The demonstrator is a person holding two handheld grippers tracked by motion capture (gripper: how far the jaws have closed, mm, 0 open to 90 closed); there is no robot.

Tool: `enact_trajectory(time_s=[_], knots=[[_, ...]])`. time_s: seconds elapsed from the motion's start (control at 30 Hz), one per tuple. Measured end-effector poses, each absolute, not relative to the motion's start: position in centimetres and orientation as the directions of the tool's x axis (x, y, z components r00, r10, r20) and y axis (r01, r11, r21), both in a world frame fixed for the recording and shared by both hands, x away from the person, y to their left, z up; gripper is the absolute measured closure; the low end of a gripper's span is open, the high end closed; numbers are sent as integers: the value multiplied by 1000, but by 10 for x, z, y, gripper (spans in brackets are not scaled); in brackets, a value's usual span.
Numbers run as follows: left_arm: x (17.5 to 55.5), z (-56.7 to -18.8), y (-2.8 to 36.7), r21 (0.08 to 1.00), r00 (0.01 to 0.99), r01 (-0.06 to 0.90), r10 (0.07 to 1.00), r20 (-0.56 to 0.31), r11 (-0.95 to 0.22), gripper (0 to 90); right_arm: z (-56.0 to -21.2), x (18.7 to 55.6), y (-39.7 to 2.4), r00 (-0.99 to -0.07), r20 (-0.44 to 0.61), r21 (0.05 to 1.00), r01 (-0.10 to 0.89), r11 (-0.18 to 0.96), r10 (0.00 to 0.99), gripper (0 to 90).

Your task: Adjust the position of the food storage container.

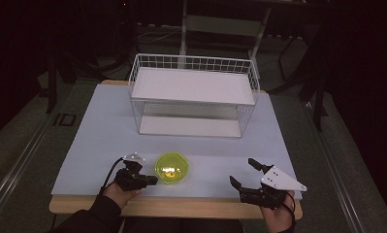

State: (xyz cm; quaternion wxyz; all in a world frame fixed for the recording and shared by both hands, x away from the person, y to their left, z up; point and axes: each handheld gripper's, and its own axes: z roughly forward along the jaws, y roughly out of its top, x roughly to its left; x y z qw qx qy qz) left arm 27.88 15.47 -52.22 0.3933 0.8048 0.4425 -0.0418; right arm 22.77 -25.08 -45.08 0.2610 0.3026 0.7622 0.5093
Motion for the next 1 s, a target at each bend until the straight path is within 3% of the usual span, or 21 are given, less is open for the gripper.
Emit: enact_trajectory(time_s=[0.57, 1.0], knots=[[312, -529, 148, 562, 495, 805, 735, -463, -188, 900, -450, 226, -251, -686, -90, 936, 189, 296, 722, 168], [326, -534, 120, 542, 507, 814, 712, -485, -210, 900, -451, 226, -251, -687, -87, 935, 193, 297, 722, 168]])
